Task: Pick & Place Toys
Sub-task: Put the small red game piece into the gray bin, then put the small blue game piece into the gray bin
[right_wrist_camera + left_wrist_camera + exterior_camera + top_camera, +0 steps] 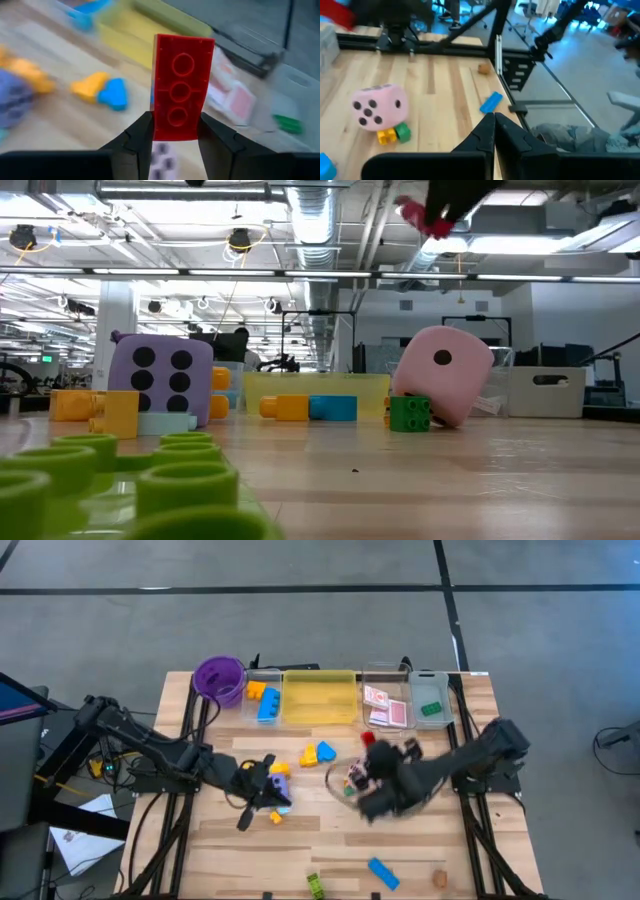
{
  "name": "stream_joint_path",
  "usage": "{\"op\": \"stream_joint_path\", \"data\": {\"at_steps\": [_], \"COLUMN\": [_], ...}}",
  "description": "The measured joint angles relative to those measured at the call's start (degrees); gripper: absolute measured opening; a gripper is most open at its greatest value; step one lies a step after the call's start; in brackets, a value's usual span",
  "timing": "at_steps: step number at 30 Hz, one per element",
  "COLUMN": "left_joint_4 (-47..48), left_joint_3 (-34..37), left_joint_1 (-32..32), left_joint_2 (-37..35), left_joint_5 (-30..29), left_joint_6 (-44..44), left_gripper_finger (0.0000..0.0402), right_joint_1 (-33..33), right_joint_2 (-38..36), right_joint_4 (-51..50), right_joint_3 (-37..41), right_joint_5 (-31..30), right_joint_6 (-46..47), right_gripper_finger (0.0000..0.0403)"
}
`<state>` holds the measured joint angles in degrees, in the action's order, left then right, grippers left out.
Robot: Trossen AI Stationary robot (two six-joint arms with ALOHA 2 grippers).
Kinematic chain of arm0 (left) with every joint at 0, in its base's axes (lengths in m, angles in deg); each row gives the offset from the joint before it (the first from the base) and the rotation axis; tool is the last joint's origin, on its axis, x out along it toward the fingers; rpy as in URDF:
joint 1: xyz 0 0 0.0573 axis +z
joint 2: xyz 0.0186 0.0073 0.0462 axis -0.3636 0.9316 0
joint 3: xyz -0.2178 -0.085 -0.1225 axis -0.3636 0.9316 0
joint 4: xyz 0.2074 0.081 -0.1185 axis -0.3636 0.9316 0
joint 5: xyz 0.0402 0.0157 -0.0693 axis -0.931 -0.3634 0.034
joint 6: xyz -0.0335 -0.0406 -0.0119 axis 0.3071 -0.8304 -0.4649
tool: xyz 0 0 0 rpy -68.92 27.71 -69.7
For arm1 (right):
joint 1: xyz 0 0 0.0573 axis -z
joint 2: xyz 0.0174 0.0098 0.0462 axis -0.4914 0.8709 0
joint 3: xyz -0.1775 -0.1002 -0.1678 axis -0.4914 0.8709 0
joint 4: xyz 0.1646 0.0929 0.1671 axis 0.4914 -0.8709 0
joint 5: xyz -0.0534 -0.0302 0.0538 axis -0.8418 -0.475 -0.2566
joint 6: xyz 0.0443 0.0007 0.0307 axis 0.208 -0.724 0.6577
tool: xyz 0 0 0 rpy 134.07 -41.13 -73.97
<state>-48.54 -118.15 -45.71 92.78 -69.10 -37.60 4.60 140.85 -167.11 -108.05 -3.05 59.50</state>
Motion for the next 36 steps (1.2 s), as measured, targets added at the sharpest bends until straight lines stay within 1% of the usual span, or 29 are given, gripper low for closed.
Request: {"op": "stream_joint_path", "data": {"at_steps": [3, 9, 11, 14, 18, 20, 22, 24, 28, 30, 33, 36], "left_joint_4": [-0.5, -0.4, -0.1, -0.4, -2.1, -4.0, -4.5, -4.7, -6.1, -7.1, -9.8, -11.8], "left_joint_3": [0.6, 0.9, 0.9, 1.2, 3.9, 5.5, 6.8, 7.7, 8.3, 8.3, 8.3, 8.3], "left_joint_1": [-3.1, -6.1, -6.5, -6.5, -5.9, -5.5, -4.9, -4.2, -1.5, 0.5, 3.9, 6.9], "left_joint_2": [0.0, 0.0, 0.1, 0.3, 0.3, 0.3, 0.3, 0.3, 0.3, 0.3, 0.3, 0.3], "left_joint_5": [-2.8, -7.5, -9.0, -10.6, -11.5, -11.9, -11.9, -11.9, -11.9, -11.9, -11.9, -11.9], "left_joint_6": [-0.1, -1.5, -1.6, -1.4, -1.5, -1.6, -1.5, -1.0, -0.7, -0.7, 1.4, 4.8], "left_gripper_finger": [0.0, 0.0, 0.0, 0.0, 0.0, 0.0, 0.0, 0.0, 0.0, 0.0, 0.0, 0.0], "right_joint_1": [5.5, 17.6, 22.4, 29.6, 36.7, 39.2, 41.5, 43.7, 47.2, 48.2, 47.8, 44.0], "right_joint_2": [-6.4, -21.9, -26.9, -34.6, -42.5, -45.2, -46.6, -47.4, -47.1, -46.7, -46.7, -47.2], "right_joint_4": [-0.1, 0.1, 1.8, 9.6, 27.3, 35.2, 41.0, 44.7, 45.2, 45.0, 45.2, 45.7], "right_joint_3": [6.2, 23.4, 29.5, 38.5, 48.1, 51.6, 54.2, 55.8, 56.8, 56.8, 56.8, 56.8], "right_joint_5": [3.6, 3.8, 3.5, 3.0, 2.5, 2.0, 1.8, 1.7, 2.1, 2.8, 4.8, 8.0], "right_joint_6": [-3.9, -7.3, -9.0, -14.9, -26.5, -31.3, -36.5, -40.5, -42.1, -42.2, -42.5, -43.7], "right_gripper_finger": [0.0123, 0.0123, 0.0123, 0.0123, 0.0124, 0.0133, 0.0154, 0.0186, 0.0261, 0.0291, 0.0326, 0.0345]}}
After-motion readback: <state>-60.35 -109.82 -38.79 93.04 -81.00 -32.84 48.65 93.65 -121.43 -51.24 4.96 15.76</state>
